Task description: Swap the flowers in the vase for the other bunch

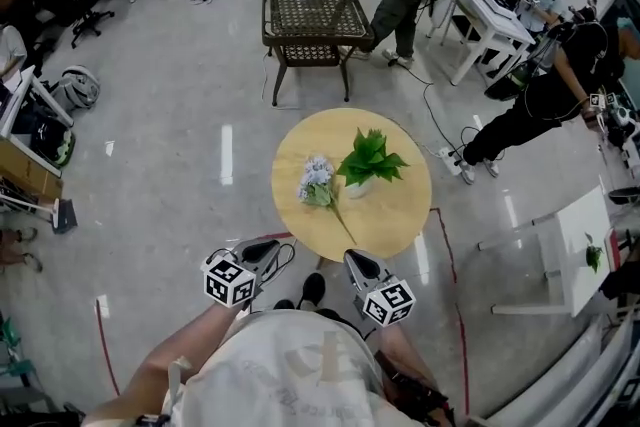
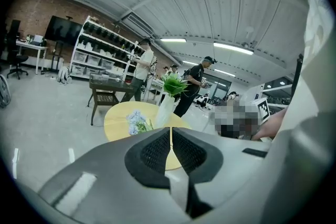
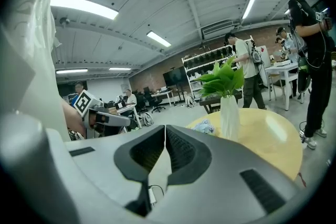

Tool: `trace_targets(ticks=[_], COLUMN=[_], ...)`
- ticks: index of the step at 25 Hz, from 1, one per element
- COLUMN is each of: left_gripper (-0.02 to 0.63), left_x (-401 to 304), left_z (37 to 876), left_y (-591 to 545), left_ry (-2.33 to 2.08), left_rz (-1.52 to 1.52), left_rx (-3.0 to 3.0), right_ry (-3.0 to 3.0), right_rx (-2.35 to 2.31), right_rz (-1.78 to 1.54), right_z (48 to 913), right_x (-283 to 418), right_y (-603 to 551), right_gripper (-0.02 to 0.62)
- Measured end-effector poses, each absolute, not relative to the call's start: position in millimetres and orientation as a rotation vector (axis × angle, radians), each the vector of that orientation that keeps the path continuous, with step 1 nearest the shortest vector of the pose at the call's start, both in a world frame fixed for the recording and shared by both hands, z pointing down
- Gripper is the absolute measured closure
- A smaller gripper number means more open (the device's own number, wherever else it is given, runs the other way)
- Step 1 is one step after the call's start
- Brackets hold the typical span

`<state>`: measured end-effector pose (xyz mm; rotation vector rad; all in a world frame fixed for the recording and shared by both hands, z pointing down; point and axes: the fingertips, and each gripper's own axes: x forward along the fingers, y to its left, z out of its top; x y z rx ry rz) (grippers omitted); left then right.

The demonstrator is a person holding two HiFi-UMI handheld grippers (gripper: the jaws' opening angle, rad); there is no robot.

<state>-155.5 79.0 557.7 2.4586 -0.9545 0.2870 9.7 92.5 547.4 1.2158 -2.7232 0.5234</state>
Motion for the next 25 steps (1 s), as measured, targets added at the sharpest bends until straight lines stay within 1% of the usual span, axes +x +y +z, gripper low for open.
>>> trace_targets(ticks=[10,25], left_gripper=[0.591,0.59], left_x=[-128.7,-66.4], left_z=[556.4,558.0], left_y=[36.8,-7.5], left_ry=[-0.98,-0.991], left_rz=[0.31,0.374], left_rx=[2.445,2.444], right_ry=[-2.748,-2.769], right_rx=[1.163,1.137], right_rz=[0.524,0.503], right_z=[549.9,557.1], right_x=[32.6,96.8], right_y=[39.9,-12.3], right_gripper=[0.588,0.586])
